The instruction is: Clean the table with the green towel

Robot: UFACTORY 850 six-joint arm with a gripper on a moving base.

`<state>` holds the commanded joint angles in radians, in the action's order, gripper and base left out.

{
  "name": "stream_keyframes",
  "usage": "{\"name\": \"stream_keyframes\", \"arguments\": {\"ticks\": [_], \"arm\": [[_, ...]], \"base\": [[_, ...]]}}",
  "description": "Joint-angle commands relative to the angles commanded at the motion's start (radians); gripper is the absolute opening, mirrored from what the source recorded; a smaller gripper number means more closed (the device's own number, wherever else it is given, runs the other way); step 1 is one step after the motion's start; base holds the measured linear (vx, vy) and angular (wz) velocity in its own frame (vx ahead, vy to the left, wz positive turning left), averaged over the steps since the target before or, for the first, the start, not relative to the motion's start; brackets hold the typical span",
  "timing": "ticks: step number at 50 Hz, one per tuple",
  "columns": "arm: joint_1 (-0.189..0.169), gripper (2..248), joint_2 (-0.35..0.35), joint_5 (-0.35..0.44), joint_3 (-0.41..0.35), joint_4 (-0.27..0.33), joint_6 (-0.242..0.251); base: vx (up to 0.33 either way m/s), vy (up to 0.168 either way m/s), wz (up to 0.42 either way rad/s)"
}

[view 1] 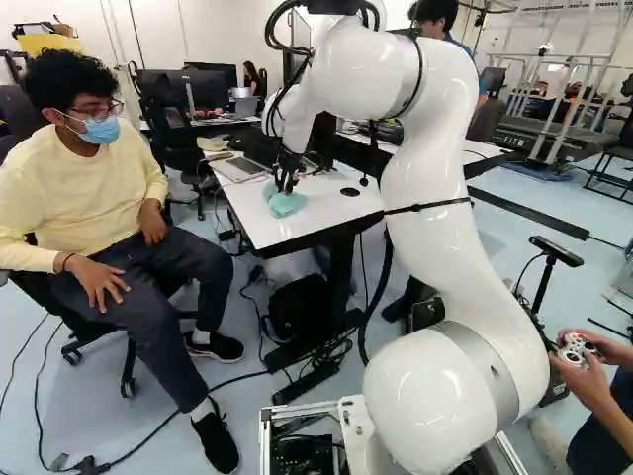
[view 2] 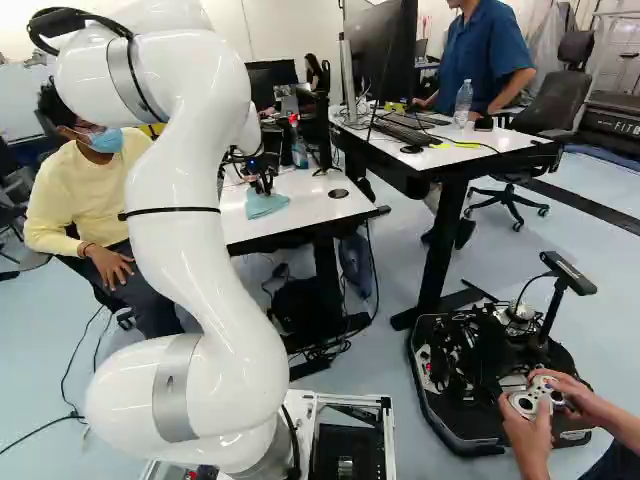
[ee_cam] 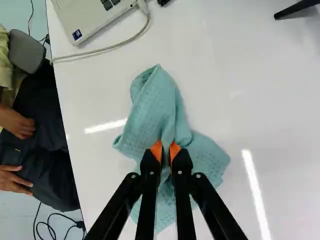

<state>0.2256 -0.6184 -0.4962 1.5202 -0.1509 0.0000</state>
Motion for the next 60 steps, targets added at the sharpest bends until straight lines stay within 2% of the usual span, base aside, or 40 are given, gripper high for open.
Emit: {"name": "stream_keyframes", "arguments": {"ticks": [60], "arm": [[-0.001,44,0.128,-0.005,-0.023,0.000,0.000]], "base": [[0.000,0.000,0.000]]}}
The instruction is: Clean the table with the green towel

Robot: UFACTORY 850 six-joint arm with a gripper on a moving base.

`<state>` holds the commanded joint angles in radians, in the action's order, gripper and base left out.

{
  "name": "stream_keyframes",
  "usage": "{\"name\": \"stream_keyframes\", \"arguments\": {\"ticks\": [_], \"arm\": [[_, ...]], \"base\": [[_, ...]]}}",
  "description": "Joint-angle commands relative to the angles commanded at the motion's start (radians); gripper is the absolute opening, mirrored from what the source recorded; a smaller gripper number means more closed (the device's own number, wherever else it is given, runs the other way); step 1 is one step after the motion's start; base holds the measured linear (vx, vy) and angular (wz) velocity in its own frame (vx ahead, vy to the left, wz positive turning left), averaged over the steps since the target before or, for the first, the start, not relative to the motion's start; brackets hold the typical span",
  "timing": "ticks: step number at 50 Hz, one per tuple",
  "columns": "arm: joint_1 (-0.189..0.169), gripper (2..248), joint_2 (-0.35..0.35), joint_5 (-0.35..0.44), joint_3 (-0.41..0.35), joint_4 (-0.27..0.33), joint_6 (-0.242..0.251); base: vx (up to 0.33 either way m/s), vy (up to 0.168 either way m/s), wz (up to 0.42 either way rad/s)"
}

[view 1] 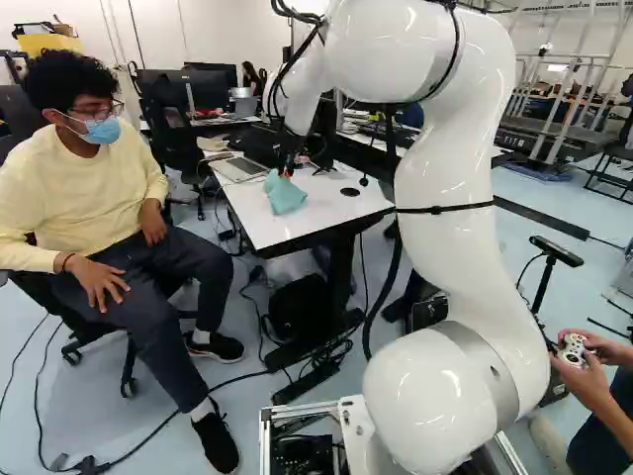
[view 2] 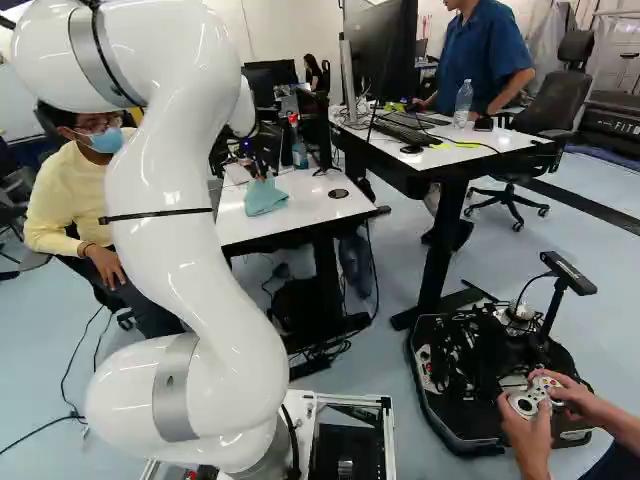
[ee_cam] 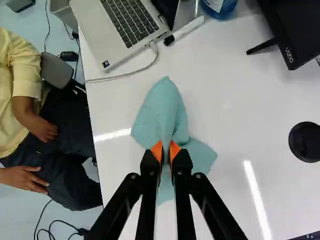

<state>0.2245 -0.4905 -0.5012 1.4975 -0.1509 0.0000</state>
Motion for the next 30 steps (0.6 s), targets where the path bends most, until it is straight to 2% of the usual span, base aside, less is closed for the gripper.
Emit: {"name": "stream_keyframes", "arguments": {"ticks": [30], "arm": [[-0.004,44,0.047,-0.053,0.018,0.000,0.000]], "base": [[0.000,0.000,0.000]]}}
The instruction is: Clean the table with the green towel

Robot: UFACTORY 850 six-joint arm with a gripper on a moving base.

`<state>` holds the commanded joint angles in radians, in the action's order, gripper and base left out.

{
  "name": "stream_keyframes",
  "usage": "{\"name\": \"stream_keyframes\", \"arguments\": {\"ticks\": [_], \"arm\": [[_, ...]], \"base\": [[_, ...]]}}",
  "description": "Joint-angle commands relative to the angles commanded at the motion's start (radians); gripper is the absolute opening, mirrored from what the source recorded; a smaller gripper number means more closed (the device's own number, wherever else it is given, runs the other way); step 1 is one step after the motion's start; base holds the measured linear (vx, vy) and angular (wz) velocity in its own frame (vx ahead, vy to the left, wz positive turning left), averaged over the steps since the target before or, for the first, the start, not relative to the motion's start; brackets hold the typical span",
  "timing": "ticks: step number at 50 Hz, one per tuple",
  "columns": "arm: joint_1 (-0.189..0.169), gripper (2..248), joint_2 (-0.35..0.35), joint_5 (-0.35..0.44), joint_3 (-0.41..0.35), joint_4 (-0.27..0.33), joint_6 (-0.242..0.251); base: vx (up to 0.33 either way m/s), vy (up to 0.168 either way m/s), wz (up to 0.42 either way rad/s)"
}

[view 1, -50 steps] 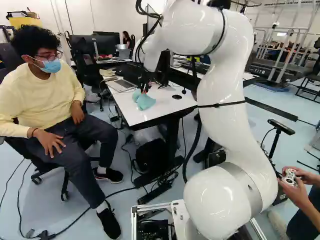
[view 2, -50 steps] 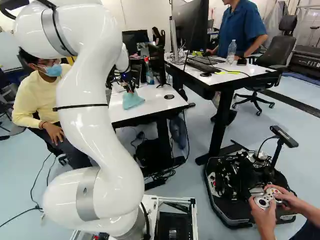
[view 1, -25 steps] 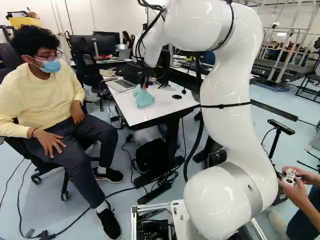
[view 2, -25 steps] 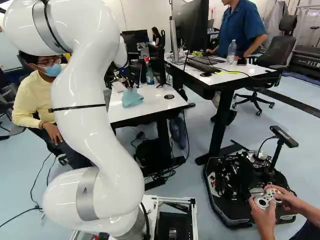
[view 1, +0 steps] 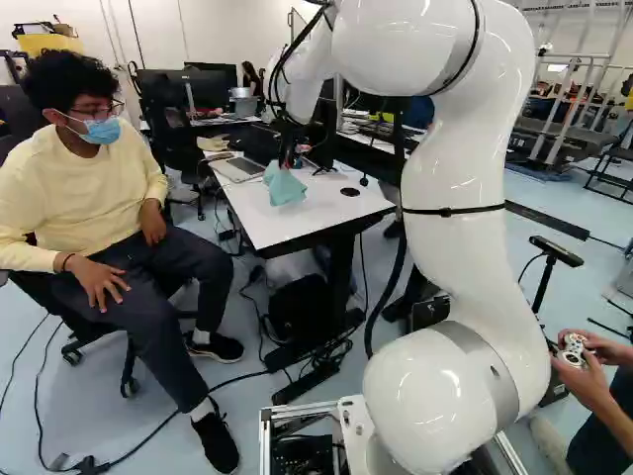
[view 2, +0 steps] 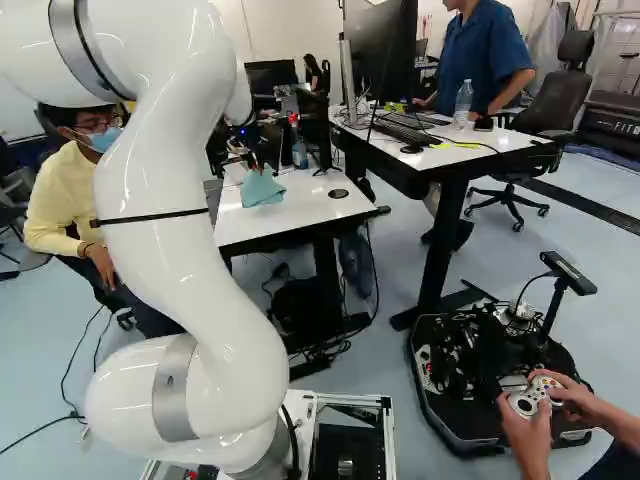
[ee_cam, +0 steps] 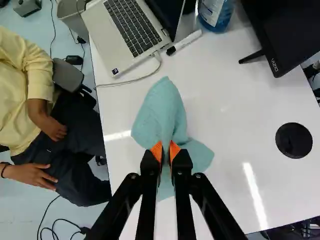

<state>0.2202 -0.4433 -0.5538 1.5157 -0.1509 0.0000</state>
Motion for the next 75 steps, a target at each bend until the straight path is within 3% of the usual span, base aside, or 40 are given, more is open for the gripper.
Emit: {"name": "stream_keyframes", "arguments": {"ticks": [42,75], "arm": [[-0.020,44,0.025,-0.091,0.076,0.000,0.000],[-0.021,44,0.028,-0.096,0.078,0.000,0.000]], "base": [[0.000,0.000,0.000],[0.000,0.000,0.000]]}}
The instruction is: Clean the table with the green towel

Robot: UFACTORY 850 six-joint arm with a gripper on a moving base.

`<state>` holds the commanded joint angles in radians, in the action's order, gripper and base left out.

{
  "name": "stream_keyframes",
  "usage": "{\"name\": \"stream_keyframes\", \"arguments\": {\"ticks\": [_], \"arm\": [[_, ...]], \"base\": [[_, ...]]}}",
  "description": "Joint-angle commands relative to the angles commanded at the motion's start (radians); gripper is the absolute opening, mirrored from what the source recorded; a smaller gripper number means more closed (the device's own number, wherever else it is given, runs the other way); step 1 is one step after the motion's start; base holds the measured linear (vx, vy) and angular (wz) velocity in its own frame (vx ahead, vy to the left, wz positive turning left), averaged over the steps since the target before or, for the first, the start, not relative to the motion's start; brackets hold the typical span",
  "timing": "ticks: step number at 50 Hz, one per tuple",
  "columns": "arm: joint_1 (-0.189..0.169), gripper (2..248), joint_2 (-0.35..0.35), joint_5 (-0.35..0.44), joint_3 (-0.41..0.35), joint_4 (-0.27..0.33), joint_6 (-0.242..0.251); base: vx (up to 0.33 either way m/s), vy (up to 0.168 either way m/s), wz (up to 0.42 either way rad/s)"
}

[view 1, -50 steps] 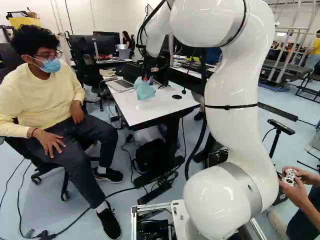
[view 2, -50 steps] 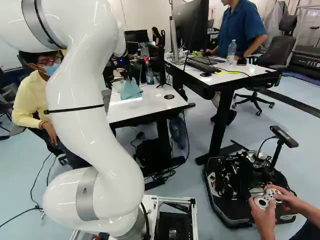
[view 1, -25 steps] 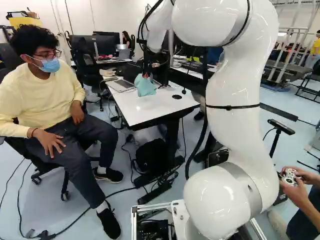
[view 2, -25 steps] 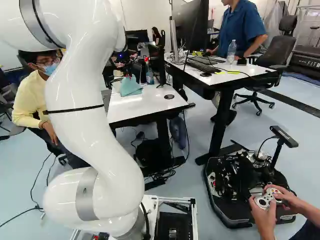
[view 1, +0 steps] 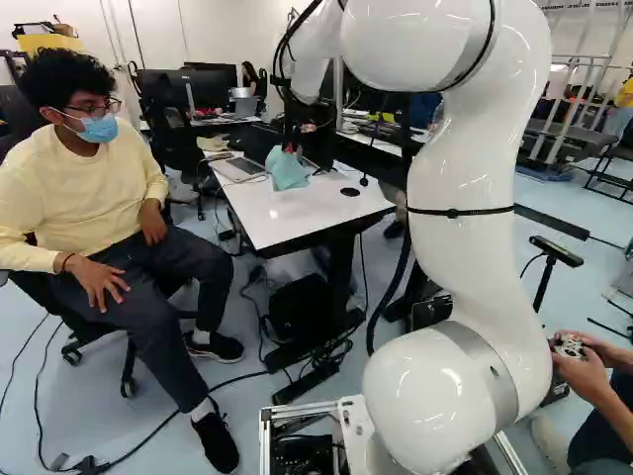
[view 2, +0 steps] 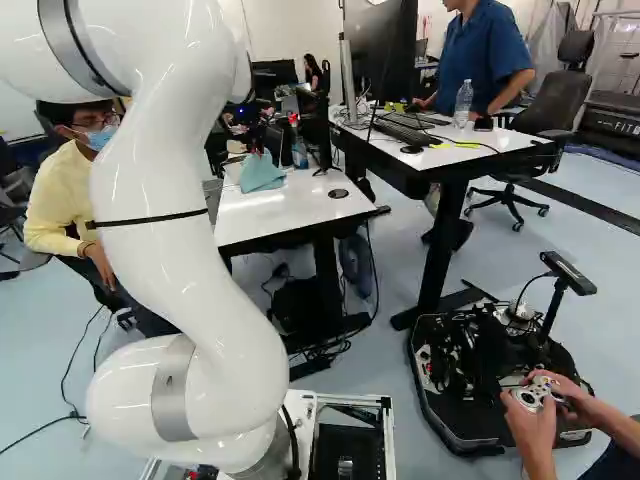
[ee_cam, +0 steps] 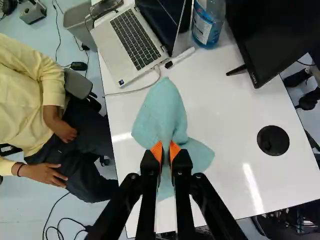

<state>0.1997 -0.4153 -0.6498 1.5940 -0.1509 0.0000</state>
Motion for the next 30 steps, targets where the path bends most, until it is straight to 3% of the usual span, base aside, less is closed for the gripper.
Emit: {"name": "stream_keyframes", "arguments": {"ticks": [30], "arm": [[0.000,44,-0.007,0.002,-0.001,0.000,0.000]], "base": [[0.000,0.000,0.000]]}}
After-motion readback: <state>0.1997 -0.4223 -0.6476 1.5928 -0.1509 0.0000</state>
